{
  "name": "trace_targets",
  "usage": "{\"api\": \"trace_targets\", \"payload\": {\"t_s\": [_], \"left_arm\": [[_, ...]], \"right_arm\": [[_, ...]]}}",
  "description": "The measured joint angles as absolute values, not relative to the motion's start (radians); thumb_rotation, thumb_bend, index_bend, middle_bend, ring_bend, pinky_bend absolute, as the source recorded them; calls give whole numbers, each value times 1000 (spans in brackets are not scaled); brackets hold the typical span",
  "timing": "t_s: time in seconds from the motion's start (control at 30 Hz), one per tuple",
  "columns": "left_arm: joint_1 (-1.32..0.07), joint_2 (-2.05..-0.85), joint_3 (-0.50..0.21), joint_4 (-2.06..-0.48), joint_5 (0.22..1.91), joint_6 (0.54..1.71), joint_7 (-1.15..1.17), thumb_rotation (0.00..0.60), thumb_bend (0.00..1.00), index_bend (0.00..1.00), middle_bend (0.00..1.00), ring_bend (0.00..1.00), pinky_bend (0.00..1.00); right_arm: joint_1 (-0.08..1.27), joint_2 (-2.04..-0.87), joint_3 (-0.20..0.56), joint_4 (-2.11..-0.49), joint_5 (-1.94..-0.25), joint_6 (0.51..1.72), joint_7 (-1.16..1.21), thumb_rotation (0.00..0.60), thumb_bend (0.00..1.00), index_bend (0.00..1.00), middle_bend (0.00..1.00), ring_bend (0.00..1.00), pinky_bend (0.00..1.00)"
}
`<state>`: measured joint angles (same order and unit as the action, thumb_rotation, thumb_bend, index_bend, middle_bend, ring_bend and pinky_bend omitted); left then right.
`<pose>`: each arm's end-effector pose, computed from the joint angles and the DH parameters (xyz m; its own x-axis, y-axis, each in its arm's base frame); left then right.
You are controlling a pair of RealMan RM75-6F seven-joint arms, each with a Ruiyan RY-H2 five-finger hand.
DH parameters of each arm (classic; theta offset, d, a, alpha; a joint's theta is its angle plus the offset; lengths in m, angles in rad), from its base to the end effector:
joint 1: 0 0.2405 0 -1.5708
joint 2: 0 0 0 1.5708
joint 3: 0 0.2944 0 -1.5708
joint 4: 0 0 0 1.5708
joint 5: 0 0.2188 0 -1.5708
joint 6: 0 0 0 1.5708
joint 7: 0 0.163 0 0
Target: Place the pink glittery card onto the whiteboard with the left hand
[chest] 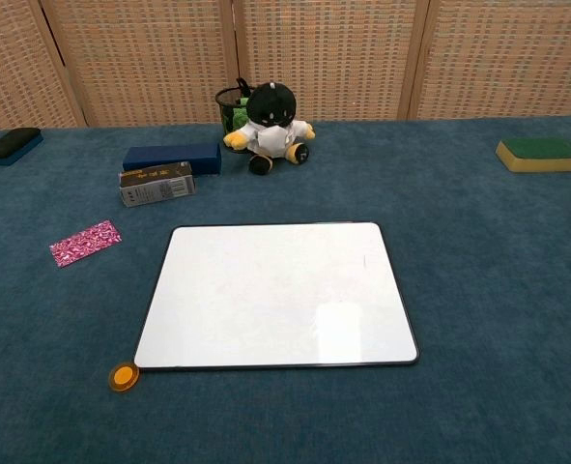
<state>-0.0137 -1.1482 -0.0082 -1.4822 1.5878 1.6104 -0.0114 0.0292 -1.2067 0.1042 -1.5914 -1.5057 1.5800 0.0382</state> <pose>-0.3671 0.1696 0.1759 0.4774 -0.0541 0.8770 0.8772 -0.0288 -0.4793 -0.3463 -0.1946 0.1612 0.2953 0.1241 0.9473 -0.9554 0.0303 0.2939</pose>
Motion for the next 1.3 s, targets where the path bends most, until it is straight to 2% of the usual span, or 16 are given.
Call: {"api": "trace_targets", "payload": {"t_s": [0.37,0.57,0.77,0.93,1.2,1.3], "left_arm": [[-21,-1150,-9,-1483,1578,1587,-1,600,0,0,0,0,0],[-59,-1144,-21,-1494,1542,1499,-23,600,0,0,0,0,0],[-131,-1136,-56,-1495,1486,1375,-35,600,0,0,0,0,0],[-233,-1138,-82,-1451,1454,1217,-26,600,0,0,0,0,0],[-417,-1217,-80,-1240,1472,979,27,600,0,0,0,0,0],[-473,-1269,-75,-1167,1487,926,46,600,0,0,0,0,0]], "right_arm": [[29,-1201,103,-1599,-1498,1572,41,600,0,0,0,0,0],[31,-1200,104,-1605,-1493,1565,36,600,0,0,0,0,0],[35,-1198,106,-1610,-1482,1554,34,600,0,0,0,0,0],[36,-1196,107,-1612,-1480,1551,32,600,0,0,0,0,0],[35,-1200,109,-1616,-1476,1554,18,600,0,0,0,0,0],[35,-1202,111,-1616,-1473,1556,14,600,0,0,0,0,0]]}}
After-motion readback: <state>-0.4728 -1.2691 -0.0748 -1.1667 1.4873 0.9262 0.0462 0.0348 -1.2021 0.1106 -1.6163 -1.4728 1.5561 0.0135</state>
